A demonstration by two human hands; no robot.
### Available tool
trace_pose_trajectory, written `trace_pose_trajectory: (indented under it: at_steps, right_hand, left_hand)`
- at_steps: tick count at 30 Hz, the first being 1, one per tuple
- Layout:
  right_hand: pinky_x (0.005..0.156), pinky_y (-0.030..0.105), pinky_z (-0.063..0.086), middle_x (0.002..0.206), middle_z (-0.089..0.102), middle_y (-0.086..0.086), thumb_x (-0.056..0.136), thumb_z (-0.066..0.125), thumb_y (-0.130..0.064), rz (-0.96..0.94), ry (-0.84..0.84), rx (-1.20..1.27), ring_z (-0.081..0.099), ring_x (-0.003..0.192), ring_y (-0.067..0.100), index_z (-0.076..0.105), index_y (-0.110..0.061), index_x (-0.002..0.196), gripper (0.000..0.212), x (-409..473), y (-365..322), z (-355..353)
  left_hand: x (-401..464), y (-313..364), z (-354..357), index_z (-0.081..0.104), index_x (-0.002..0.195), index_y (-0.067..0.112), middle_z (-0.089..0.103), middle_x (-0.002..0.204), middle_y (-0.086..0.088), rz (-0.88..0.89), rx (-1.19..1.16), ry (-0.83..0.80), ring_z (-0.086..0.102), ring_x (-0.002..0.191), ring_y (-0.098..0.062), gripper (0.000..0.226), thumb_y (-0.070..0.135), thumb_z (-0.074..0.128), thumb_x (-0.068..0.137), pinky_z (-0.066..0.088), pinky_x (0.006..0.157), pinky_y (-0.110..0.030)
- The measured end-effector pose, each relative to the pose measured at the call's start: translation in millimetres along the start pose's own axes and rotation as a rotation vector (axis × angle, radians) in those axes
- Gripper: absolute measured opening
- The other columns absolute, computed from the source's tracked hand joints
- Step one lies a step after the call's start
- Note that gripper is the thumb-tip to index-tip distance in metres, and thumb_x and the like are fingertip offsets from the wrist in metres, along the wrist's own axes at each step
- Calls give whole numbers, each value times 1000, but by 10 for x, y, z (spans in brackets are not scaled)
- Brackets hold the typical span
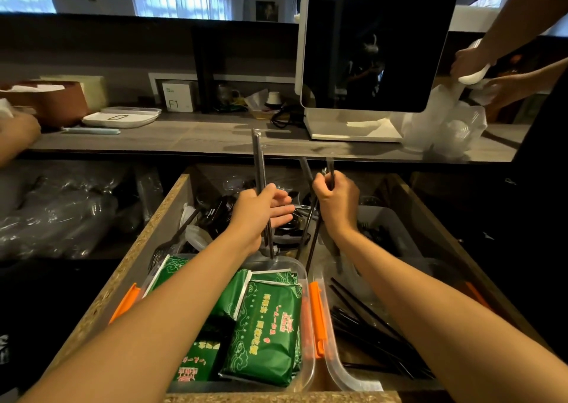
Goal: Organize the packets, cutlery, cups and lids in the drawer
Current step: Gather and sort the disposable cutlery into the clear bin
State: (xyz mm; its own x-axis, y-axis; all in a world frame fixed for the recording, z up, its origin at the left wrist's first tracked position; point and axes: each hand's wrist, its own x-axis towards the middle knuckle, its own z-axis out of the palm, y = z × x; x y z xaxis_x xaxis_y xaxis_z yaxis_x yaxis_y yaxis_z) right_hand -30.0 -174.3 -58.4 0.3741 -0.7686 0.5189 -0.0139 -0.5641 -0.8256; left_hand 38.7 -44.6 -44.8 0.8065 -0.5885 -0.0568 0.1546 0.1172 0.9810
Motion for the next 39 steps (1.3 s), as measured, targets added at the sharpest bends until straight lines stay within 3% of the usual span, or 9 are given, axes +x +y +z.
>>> trace_pose_trajectory:
  at_steps: [3, 7, 11, 14, 24, 30, 33, 36, 39]
  right_hand:
    - [52, 23, 34, 57, 48, -7, 95, 58, -21, 33, 66, 131, 41, 51, 3, 49, -20, 61, 35, 54, -127, -10]
    - [51, 22, 38, 60, 51, -5, 95, 57, -23, 72, 72, 210, 44, 53, 3, 52, -17, 66, 31, 7, -199, 21]
    - [46, 13, 34, 57, 49, -5, 96, 57, -21, 78, 107, 263, 41, 47, 0, 51, -13, 65, 32, -30, -266, 45]
    - [52, 24, 40, 57, 49, -4, 97, 55, -25, 90, 96, 305, 45, 51, 6, 52, -12, 66, 33, -19, -342, 70]
    - [58, 27, 43, 63, 49, -6, 101, 49, -28, 71, -3, 412, 46, 58, 6, 53, -15, 74, 30, 8, -399, 102]
    - [53, 21, 34, 65, 41, -2, 104, 41, -21, 12, 129, 327, 37, 54, 3, 47, -17, 74, 32, 100, -421, -41]
    - [57, 36, 37, 66, 43, 1, 105, 38, -28, 6, 177, 358, 42, 60, 17, 50, -20, 77, 32, 235, -425, -211]
    - [45, 30, 34, 57, 41, -1, 106, 34, -34, 11, 106, 447, 40, 48, 17, 50, -19, 80, 34, 299, -511, -362]
    - [40, 23, 22, 55, 36, -4, 105, 35, -39, 242, -22, 652, 30, 43, 9, 50, -15, 90, 32, 310, -620, -441]
  left_hand:
    - [-52, -43, 75, 67, 102, 10, 71, 113, -13, 12, 68, -48, 69, 107, -24, 24, 23, 48, 105, 57, 90, -40]
    - [-126, -110, 187, 61, 114, 10, 66, 109, -6, 2, 242, -67, 63, 102, -20, 30, 36, 49, 104, 52, 93, -45]
    - [-186, -136, 253, 53, 85, 14, 50, 78, -3, 119, 472, -65, 49, 69, -14, 31, 37, 45, 106, 42, 59, -27]
    - [-201, -124, 292, 57, 90, 12, 54, 75, -2, 161, 489, -82, 52, 63, -11, 31, 32, 41, 107, 38, 44, -14]
    - [-140, -90, 225, 59, 96, 1, 51, 70, -8, 266, 549, -58, 48, 59, -21, 35, 33, 46, 105, 42, 57, -36]
    - [-121, 72, 175, 59, 95, 10, 60, 71, 0, 146, 75, 26, 42, 48, -5, 22, 24, 47, 106, 35, 40, -18]
    - [-89, 201, 97, 62, 95, 12, 54, 68, 1, 117, -224, 11, 37, 43, -2, 23, 21, 45, 107, 30, 37, -16]
    - [-77, 348, 13, 62, 96, 16, 45, 58, 7, 55, -557, -35, 29, 40, -3, 25, 23, 41, 108, 23, 34, -16]
    - [-92, 385, -27, 61, 92, 18, 37, 54, 8, 31, -542, -75, 26, 39, -4, 27, 35, 44, 106, 20, 33, -17]
